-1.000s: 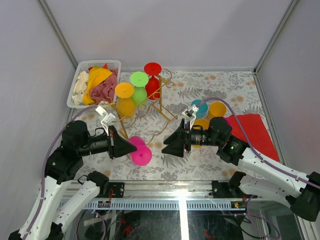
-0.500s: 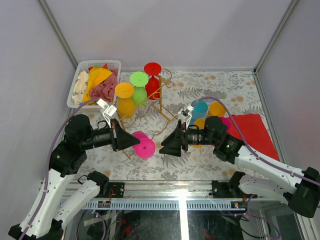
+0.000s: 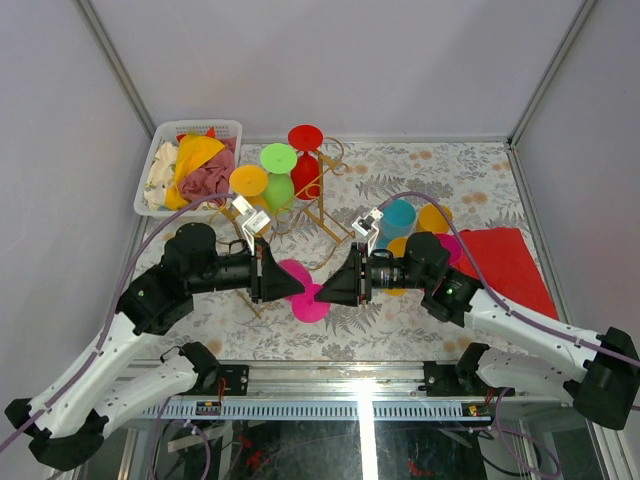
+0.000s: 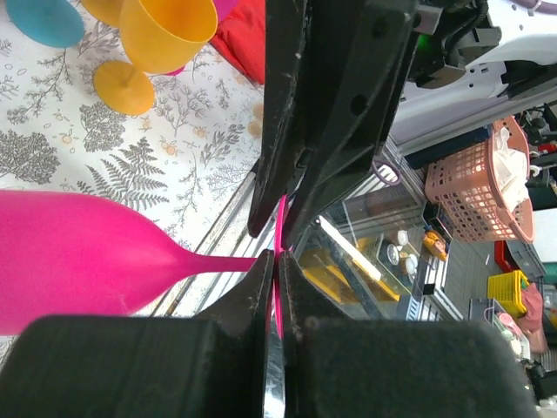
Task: Take the wine glass off the wine glass rack
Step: Place the wine glass at the center of the board.
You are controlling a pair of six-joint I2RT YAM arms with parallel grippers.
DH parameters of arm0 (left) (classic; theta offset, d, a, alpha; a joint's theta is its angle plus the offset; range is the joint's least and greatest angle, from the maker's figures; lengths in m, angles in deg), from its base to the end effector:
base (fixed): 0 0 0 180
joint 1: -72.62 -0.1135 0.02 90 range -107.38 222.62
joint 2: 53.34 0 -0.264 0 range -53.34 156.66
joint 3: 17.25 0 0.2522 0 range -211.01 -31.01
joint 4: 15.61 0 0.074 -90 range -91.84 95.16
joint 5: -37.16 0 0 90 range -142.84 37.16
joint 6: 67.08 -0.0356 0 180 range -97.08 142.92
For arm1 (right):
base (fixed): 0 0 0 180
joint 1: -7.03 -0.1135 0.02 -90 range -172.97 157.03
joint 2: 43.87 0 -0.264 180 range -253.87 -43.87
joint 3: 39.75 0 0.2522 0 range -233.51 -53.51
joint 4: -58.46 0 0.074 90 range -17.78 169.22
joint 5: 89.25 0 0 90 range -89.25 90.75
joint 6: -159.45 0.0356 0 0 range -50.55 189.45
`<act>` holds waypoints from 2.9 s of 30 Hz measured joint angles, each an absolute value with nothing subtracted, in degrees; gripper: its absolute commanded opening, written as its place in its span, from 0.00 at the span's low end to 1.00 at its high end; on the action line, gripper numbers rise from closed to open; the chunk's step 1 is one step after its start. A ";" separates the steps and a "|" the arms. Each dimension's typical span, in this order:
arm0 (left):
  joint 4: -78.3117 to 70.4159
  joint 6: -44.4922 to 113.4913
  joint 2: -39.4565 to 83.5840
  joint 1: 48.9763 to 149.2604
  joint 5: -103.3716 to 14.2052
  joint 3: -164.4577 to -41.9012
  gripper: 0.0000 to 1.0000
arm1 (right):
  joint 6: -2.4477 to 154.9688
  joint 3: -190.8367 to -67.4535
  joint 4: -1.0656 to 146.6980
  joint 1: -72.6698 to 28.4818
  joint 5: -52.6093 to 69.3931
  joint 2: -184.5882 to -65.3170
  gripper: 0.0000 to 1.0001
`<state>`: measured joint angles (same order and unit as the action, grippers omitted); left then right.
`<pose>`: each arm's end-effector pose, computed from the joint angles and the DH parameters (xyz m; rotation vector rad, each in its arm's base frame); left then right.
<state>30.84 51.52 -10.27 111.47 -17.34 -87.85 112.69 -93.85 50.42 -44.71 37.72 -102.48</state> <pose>0.1025 -0.1091 0.3770 0.6450 1.9845 -1.3484 0.1294 0.1987 0.3253 -0.7368 1.6687 1.7357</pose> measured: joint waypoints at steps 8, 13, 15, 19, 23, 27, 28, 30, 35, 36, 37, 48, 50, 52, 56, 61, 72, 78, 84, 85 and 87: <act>28.35 52.00 -9.86 118.44 -27.92 -86.80 0.24 | 109.78 -94.11 55.23 -45.06 35.73 -99.36 0.00; 25.60 53.38 -9.57 120.65 -29.99 -84.33 0.38 | 106.88 -94.11 58.94 -45.08 31.38 -96.10 0.00; 24.61 54.03 -9.62 121.79 -30.67 -83.48 0.39 | 106.18 -94.11 60.01 -45.08 30.16 -94.79 0.00; 22.17 55.59 -10.38 124.61 -32.79 -81.53 0.39 | 105.08 -94.11 61.26 -45.08 28.32 -92.21 0.00; 18.56 57.38 -11.65 127.53 -35.37 -78.84 0.36 | 104.58 -94.11 61.54 -45.08 27.08 -90.59 0.00; 15.15 59.15 -12.20 129.79 -38.41 -76.53 0.29 | 104.36 -94.11 61.70 -45.08 26.84 -89.98 0.00; 14.21 59.54 -12.37 130.11 -39.04 -75.98 0.26 | 104.34 -94.09 61.70 -45.08 26.86 -89.94 0.00; 12.44 60.35 -12.74 130.55 -40.24 -75.00 0.22 | 104.34 -94.09 61.70 -45.08 26.97 -89.89 0.00; 9.07 61.60 -13.79 131.49 -42.30 -73.62 0.08 | 104.27 -94.04 61.67 -45.08 27.32 -89.50 0.00; 8.59 61.73 -13.92 131.51 -42.41 -73.58 0.03 | 104.19 -94.02 61.67 -45.08 27.32 -89.39 0.02; 8.22 61.90 -14.03 131.51 -42.58 -73.53 0.01 | 104.17 -94.02 61.63 -45.08 27.36 -89.32 0.04; 6.63 59.15 -14.84 132.10 -41.93 -71.85 0.00 | 101.81 -93.89 64.58 -45.08 22.97 -85.35 0.58; 7.06 57.75 -15.50 132.10 -41.91 -71.00 0.00 | 100.91 -93.87 66.31 -45.08 19.12 -83.60 0.59; 8.13 56.33 -16.07 132.10 -41.93 -70.43 0.00 | 99.90 -93.83 68.63 -45.08 13.35 -81.48 0.61; 10.08 53.18 -16.94 132.15 -41.91 -69.42 0.00 | 99.38 -93.37 70.42 -45.08 5.75 -79.23 0.65; 10.82 48.20 -20.81 132.21 -40.81 -66.91 0.00 | 99.47 -91.62 71.90 -45.08 -5.93 -76.27 0.68; 6.34 32.79 -30.71 132.21 -24.64 -59.24 0.01 | 100.17 -90.94 73.19 -45.08 -11.00 -75.53 0.73; 3.74 23.46 -37.05 132.26 -16.86 -55.92 0.00 | 102.20 -91.44 72.71 -45.08 -3.61 -78.09 0.74; 3.48 20.26 -35.69 132.26 -12.68 -55.92 0.00 | 105.43 -92.30 68.98 -44.17 7.01 -80.93 0.75; 3.48 20.02 -35.06 132.26 -12.05 -55.92 0.00 | 106.05 -92.30 67.86 -43.93 8.61 -81.37 0.75; 3.57 19.59 -33.86 132.26 -11.13 -55.92 0.00 | 107.25 -92.30 66.07 -43.34 10.75 -82.13 0.75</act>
